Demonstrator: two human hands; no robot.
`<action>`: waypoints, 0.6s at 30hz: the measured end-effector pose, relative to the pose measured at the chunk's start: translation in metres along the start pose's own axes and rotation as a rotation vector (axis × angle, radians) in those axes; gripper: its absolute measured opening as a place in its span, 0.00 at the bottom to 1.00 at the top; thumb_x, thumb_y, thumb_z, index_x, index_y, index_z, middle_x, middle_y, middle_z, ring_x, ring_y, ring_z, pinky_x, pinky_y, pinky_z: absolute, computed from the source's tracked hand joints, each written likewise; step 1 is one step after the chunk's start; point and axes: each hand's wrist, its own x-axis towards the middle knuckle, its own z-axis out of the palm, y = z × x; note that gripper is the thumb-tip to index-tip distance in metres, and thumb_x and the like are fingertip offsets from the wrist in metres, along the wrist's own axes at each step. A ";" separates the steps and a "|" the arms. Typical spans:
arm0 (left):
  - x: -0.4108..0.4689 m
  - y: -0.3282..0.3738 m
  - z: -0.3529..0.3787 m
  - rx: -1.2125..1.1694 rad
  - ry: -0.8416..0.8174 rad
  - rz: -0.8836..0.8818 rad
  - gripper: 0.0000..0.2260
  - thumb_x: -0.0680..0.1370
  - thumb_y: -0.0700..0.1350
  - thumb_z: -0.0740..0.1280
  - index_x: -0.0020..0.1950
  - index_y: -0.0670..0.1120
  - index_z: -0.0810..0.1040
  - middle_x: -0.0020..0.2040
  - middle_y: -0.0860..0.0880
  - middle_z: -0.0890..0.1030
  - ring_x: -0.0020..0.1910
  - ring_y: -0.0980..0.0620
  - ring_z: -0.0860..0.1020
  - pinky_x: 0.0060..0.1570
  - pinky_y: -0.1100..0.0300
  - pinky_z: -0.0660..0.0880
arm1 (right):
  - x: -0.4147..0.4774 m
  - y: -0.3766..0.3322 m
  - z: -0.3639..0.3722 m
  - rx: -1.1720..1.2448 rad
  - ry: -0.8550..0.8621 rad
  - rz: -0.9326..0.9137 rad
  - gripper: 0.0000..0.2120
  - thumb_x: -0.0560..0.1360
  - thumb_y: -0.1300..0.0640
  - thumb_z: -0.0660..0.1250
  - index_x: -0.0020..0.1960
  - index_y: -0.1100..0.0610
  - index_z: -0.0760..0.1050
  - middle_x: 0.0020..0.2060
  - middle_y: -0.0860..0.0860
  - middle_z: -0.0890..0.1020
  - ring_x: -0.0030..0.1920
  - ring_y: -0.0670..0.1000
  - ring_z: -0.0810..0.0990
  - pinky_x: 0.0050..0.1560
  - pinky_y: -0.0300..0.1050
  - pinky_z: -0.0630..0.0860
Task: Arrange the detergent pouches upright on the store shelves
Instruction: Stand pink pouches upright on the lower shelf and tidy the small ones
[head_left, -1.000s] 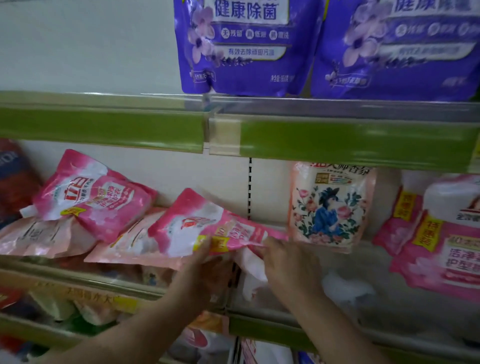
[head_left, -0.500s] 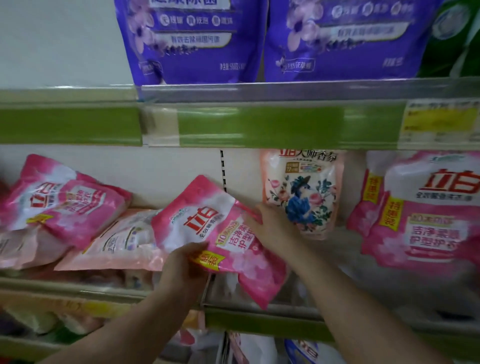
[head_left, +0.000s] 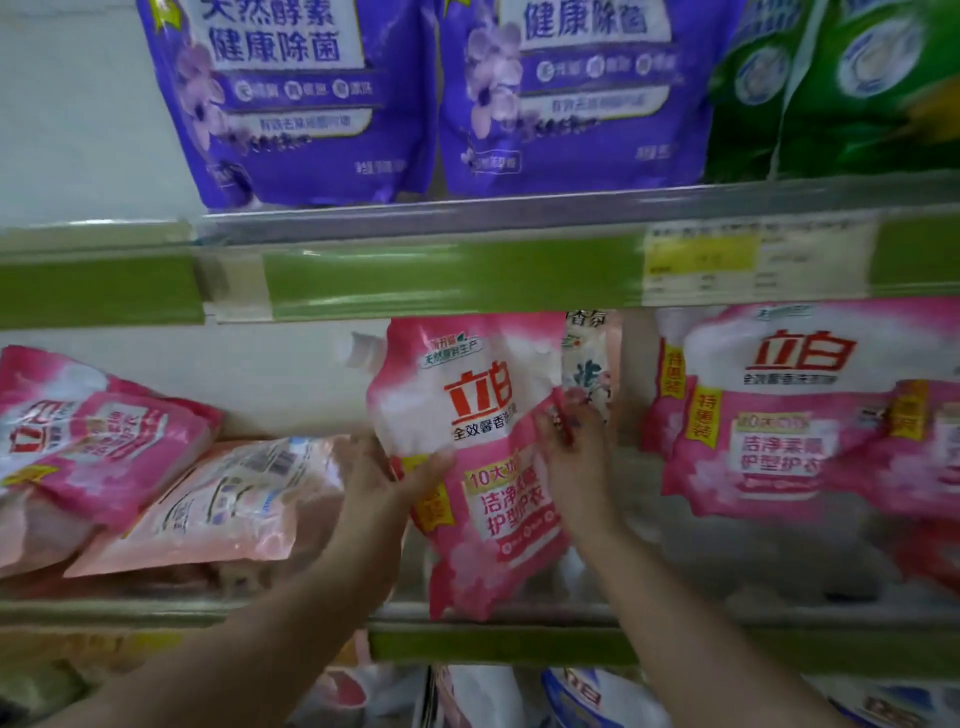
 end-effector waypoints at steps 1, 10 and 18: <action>-0.008 -0.009 0.004 0.055 0.005 -0.037 0.28 0.61 0.40 0.78 0.58 0.48 0.73 0.46 0.45 0.85 0.44 0.46 0.84 0.37 0.57 0.80 | -0.003 -0.001 -0.007 0.052 0.022 -0.003 0.02 0.79 0.60 0.60 0.49 0.57 0.70 0.39 0.50 0.78 0.42 0.52 0.78 0.43 0.36 0.75; -0.023 -0.029 0.022 0.192 0.021 -0.092 0.16 0.75 0.30 0.63 0.54 0.50 0.75 0.38 0.47 0.85 0.32 0.49 0.77 0.31 0.56 0.72 | -0.031 -0.001 -0.054 0.162 0.058 0.041 0.02 0.79 0.59 0.59 0.47 0.53 0.66 0.45 0.55 0.78 0.48 0.58 0.80 0.47 0.51 0.79; -0.029 -0.041 0.087 0.143 -0.062 -0.135 0.15 0.74 0.32 0.65 0.57 0.47 0.76 0.39 0.49 0.86 0.30 0.54 0.81 0.28 0.59 0.76 | -0.033 -0.004 -0.120 0.176 0.212 -0.012 0.09 0.80 0.61 0.57 0.43 0.49 0.64 0.38 0.48 0.75 0.34 0.39 0.77 0.34 0.34 0.75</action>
